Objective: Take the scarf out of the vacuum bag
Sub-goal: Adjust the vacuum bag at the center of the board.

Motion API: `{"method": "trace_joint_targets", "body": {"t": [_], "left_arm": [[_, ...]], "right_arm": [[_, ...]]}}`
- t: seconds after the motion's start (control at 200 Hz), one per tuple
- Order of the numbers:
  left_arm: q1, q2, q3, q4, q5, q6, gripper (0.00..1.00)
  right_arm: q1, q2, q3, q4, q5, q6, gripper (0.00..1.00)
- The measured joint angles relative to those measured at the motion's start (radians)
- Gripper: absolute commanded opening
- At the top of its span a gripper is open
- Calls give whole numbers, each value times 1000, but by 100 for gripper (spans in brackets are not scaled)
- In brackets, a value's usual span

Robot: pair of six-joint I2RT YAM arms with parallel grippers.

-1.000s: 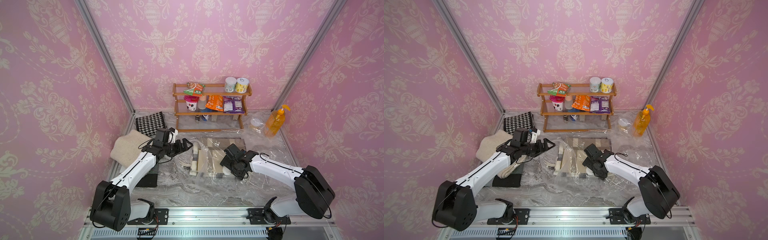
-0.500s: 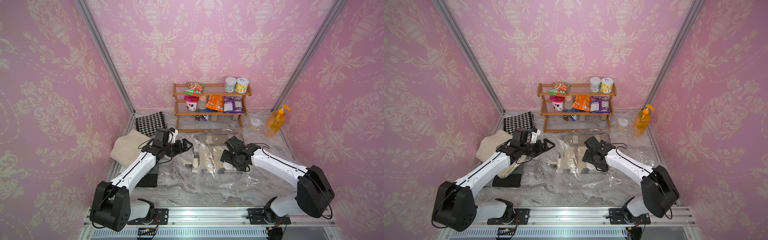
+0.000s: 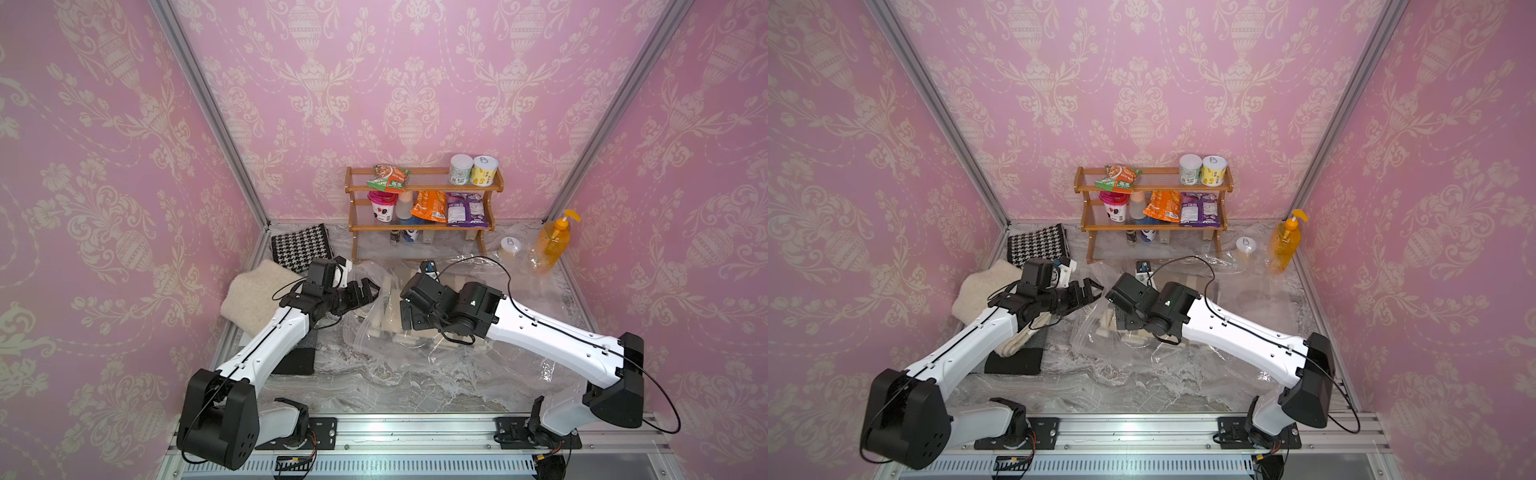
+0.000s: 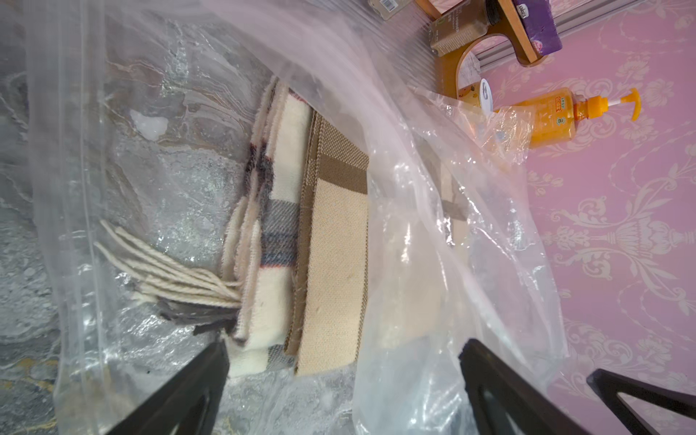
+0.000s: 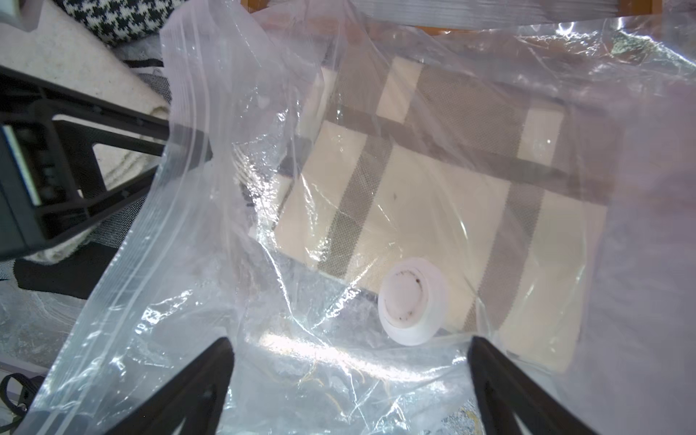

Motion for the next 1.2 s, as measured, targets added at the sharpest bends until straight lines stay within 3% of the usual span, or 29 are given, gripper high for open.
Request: {"method": "trace_joint_targets", "body": {"t": [0.395,0.545,0.785,0.965,1.2], "left_arm": [[5,0,-4,0,0,1,99],[73,-16,-42,-8,-16,-2,99],[313,-74,-90,-102,-62,-5,99],[340,-80,-97,-112,-64,-6,99],[450,-196,-99,-150,-124,-45,99]], "right_arm": [[-1,-82,-71,-117,39,79,100],[27,35,120,-137,40,70,100],[82,341,485,-185,15,26,98],[125,549,743,-267,3,22,100],[205,690,858,-364,6,74,100]]}}
